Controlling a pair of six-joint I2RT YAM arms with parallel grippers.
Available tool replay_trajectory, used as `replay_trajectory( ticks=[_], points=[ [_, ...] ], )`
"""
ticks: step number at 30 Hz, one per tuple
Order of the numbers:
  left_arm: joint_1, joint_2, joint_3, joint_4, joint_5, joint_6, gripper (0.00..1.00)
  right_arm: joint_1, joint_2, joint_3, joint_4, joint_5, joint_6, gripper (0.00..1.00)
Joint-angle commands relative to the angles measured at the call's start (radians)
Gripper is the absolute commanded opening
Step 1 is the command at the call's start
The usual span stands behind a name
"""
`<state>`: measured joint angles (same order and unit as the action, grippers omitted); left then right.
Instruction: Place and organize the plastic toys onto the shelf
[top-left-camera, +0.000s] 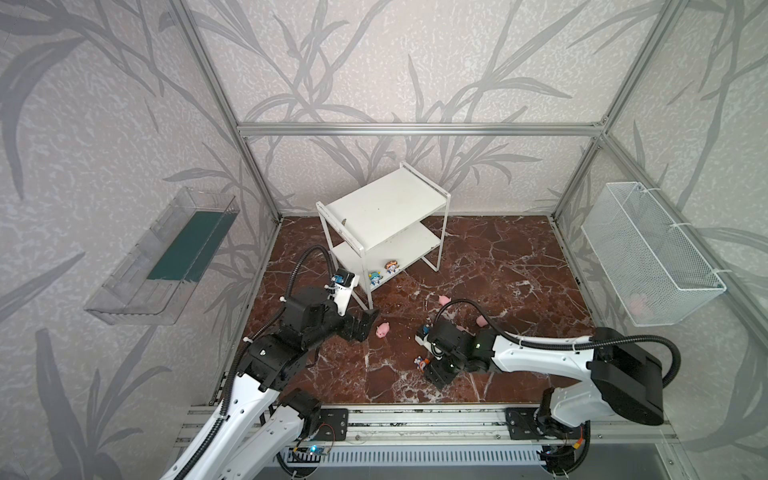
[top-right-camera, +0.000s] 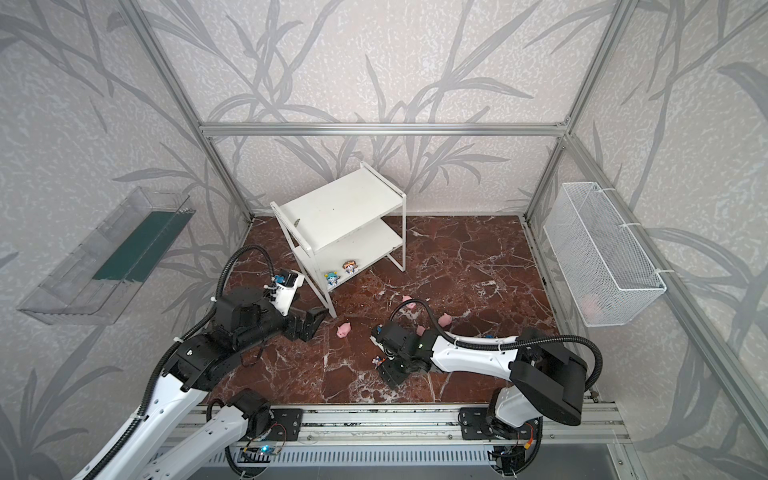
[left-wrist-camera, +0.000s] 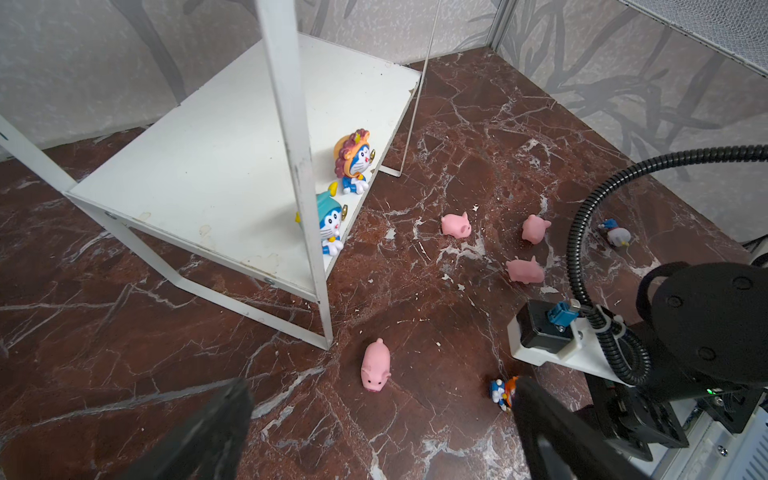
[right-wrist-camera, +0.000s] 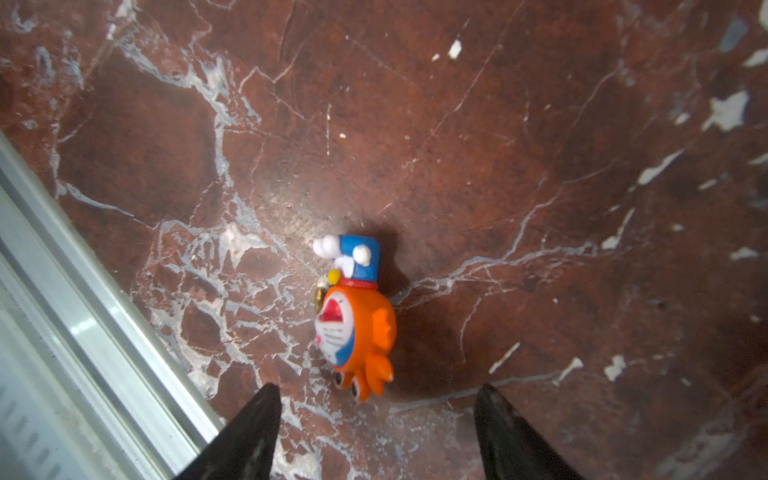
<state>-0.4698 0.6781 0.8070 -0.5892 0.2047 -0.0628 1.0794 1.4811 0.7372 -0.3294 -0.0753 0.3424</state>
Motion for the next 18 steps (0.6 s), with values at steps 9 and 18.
replay_trajectory(
  ticks=[9, 18],
  points=[
    [0.005, -0.006, -0.006, 0.015, 0.005, 0.005, 0.99, -0.082, 0.125, 0.145, -0.1, 0.145, -0.072, 0.75],
    [0.005, -0.014, -0.007, 0.015, 0.003, 0.005, 0.99, -0.173, 0.22, 0.249, -0.074, 0.149, -0.15, 0.75]
  ],
)
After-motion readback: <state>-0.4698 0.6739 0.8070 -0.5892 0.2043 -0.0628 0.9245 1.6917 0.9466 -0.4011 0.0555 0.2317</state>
